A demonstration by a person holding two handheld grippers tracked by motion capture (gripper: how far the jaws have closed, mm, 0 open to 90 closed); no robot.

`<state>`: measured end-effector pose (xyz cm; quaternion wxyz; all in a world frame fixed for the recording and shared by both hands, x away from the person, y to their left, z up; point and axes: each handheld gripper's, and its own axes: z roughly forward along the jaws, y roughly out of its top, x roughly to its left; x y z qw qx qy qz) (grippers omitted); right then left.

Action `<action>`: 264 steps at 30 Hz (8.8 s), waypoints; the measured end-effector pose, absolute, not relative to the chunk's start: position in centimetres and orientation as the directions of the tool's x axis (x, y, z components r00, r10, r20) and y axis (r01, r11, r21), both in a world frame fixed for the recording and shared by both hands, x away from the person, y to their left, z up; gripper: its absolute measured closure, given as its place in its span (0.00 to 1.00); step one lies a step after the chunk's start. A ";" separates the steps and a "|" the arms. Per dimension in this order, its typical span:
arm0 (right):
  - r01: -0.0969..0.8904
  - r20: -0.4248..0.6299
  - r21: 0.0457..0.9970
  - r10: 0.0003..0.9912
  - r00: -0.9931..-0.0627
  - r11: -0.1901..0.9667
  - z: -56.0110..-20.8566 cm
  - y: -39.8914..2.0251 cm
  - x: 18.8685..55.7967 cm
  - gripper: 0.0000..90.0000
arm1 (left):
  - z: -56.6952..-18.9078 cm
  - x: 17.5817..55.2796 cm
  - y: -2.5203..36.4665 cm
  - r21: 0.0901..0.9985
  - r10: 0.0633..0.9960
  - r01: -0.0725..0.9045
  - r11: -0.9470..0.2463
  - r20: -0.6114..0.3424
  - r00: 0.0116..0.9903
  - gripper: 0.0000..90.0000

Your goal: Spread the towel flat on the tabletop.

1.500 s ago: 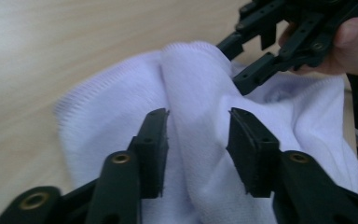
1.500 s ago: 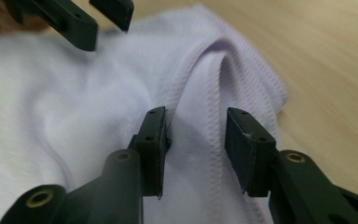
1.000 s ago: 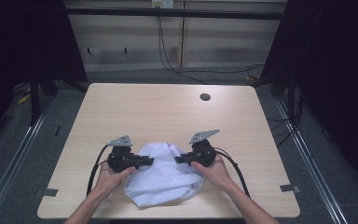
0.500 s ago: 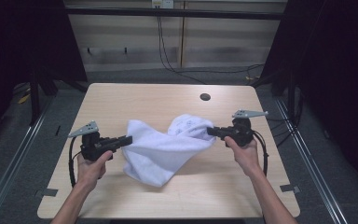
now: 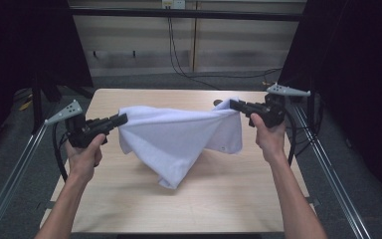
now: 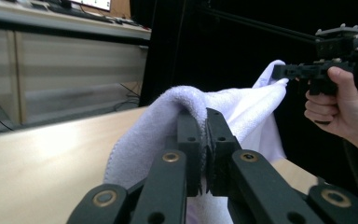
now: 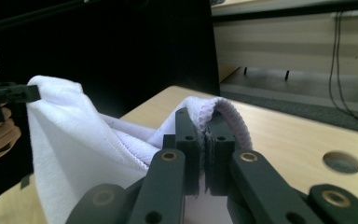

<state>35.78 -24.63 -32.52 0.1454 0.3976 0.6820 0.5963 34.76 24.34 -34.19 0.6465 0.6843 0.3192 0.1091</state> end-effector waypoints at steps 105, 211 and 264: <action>0.527 0.318 0.792 0.529 -0.787 0.308 -45.8 -17.7 27.1 0.74 | -48.9 29.1 19.9 0.745 0.547 0.518 -0.421 -0.247 0.800 0.93; 0.483 0.308 0.875 0.730 -0.610 0.035 -39.9 -27.4 28.8 0.99 | -41.5 32.4 24.2 0.882 0.543 0.434 -0.184 -0.277 0.792 0.99; 0.697 0.344 0.661 0.714 -0.610 0.278 -48.6 -23.5 25.3 0.80 | -50.3 33.2 16.0 0.706 0.468 0.472 -0.527 -0.222 0.855 0.91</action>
